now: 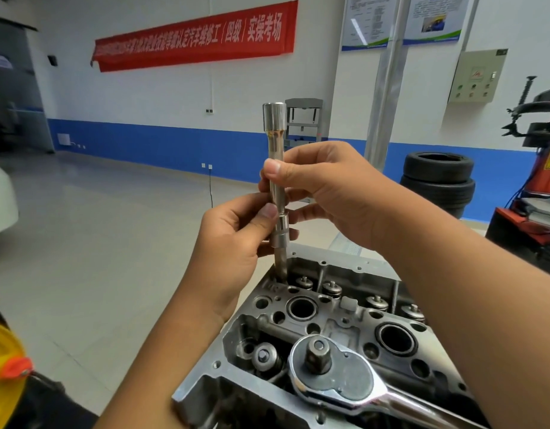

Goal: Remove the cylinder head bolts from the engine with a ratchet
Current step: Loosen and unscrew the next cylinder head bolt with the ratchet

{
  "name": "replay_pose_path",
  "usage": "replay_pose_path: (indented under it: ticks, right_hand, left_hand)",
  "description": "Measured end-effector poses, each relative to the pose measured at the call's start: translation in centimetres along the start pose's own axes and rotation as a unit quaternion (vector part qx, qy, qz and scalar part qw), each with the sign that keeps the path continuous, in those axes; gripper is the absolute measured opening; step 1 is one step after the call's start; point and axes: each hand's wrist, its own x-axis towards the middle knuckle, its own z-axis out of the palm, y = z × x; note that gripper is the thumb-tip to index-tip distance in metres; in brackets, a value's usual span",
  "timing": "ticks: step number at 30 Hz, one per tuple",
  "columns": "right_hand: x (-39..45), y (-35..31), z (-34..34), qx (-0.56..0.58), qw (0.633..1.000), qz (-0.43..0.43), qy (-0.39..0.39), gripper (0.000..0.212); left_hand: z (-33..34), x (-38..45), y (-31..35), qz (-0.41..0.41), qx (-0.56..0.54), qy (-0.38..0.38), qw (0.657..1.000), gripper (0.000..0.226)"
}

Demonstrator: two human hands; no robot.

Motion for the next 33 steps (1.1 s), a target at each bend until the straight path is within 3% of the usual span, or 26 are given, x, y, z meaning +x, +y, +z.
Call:
replay_pose_path:
  ticks: [6,12,15,18,27,33]
  right_hand:
    - [-0.04,0.07,-0.06,-0.027,1.0,0.003,0.006,0.022]
    - [-0.01,0.12,-0.09,-0.023,1.0,0.007,0.004,0.021]
    - [-0.06,0.16,-0.03,-0.022,1.0,0.016,-0.006,0.023]
    - [-0.03,0.16,0.24,-0.029,1.0,0.01,0.002,0.027]
    - [-0.02,0.26,0.2,-0.022,1.0,0.011,-0.014,0.033]
    - [0.22,0.55,0.07,-0.011,1.0,0.008,-0.012,0.035]
  left_hand:
    - [-0.4,0.09,-0.18,0.03,0.017,0.05,0.998,0.032]
    - [-0.51,0.1,-0.23,-0.047,-0.019,-0.017,0.999,0.026]
    - [-0.44,0.16,-0.29,-0.024,-0.002,0.006,1.0,0.022]
    - [-0.53,0.23,-0.33,-0.015,-0.005,0.027,1.0,0.036]
    - [-0.43,0.24,-0.38,-0.068,-0.049,-0.01,0.996,0.026]
    - [-0.18,0.2,-0.33,-0.049,-0.067,0.021,0.996,0.04]
